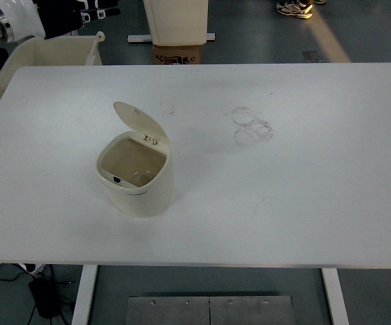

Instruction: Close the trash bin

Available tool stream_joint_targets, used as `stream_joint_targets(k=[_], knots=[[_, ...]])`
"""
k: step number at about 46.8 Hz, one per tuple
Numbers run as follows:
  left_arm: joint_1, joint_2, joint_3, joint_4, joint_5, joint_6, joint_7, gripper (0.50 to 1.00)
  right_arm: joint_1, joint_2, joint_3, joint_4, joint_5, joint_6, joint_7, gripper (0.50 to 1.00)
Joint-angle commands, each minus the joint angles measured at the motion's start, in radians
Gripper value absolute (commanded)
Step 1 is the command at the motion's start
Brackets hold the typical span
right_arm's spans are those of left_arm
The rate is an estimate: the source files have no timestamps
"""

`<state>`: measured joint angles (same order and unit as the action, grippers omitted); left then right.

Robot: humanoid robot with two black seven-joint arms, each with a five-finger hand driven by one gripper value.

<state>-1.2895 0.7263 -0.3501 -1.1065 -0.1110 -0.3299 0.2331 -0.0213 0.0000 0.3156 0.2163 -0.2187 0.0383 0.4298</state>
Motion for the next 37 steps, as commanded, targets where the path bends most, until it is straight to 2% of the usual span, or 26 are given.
stream_joint_targets(k=[1, 6, 15, 30, 37], knots=[[-0.036, 0.039, 0.094, -0.065, 0.004, 0.000, 0.000, 1.000, 0.000, 0.000, 0.000, 0.000, 0.001, 0.000, 0.000, 0.991], [-0.066, 0.074, 0.187, -0.113, 0.005, -0.003, 0.000, 1.000, 0.000, 0.000, -0.001, 0.000, 0.001, 0.000, 0.000, 0.991], [-0.088, 0.088, 0.244, -0.127, 0.005, -0.011, 0.002, 1.000, 0.004, 0.000, -0.001, 0.000, -0.001, 0.000, -0.002, 0.991], [-0.103, 0.104, 0.253, -0.219, 0.025, -0.018, 0.002, 1.000, 0.004, 0.000, 0.000, 0.000, -0.001, 0.000, -0.002, 0.991], [-0.109, 0.117, 0.256, -0.256, 0.025, -0.017, 0.026, 1.000, 0.004, 0.000, -0.001, 0.001, -0.001, 0.000, -0.002, 0.991]])
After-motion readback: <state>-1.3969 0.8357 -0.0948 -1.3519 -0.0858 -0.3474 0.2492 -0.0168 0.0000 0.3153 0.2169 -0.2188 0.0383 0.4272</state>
